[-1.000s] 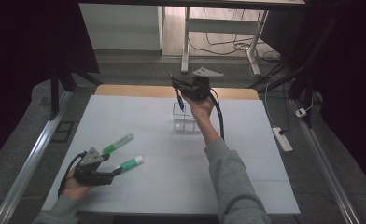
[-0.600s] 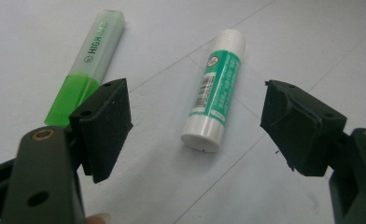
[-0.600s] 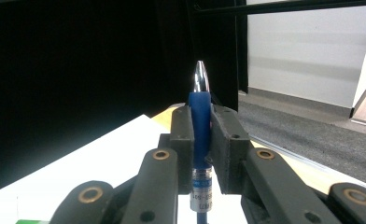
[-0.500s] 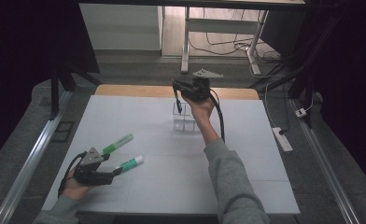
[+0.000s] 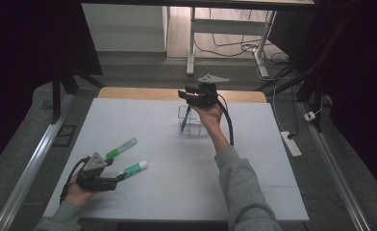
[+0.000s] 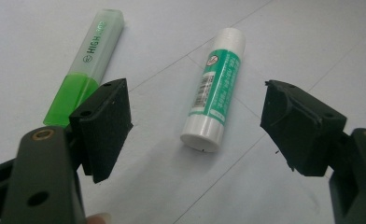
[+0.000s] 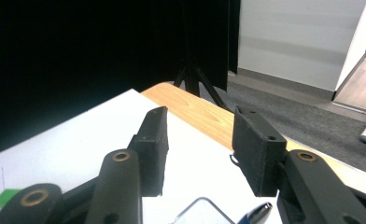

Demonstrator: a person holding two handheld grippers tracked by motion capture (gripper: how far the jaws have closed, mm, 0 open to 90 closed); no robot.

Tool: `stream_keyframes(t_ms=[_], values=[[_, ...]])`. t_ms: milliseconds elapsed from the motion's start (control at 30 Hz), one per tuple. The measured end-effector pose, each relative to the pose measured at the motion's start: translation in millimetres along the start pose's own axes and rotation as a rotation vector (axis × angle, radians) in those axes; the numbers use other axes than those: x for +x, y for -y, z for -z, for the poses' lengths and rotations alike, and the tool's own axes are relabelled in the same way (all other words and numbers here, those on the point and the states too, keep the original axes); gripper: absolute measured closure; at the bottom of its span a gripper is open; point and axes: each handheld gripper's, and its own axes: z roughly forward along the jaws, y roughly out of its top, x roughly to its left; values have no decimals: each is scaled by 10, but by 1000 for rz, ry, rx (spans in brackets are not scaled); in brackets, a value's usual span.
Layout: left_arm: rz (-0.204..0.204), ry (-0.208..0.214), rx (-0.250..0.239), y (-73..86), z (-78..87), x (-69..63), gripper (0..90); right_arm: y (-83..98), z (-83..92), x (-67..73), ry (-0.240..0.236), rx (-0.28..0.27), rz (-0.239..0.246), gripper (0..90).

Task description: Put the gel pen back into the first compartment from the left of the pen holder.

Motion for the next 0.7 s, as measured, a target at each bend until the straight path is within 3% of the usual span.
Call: stream_keyframes(t_ms=[700], values=[[1, -3, 5, -3, -7, -3, 241, 173, 390, -49, -5, 27, 34, 532]])
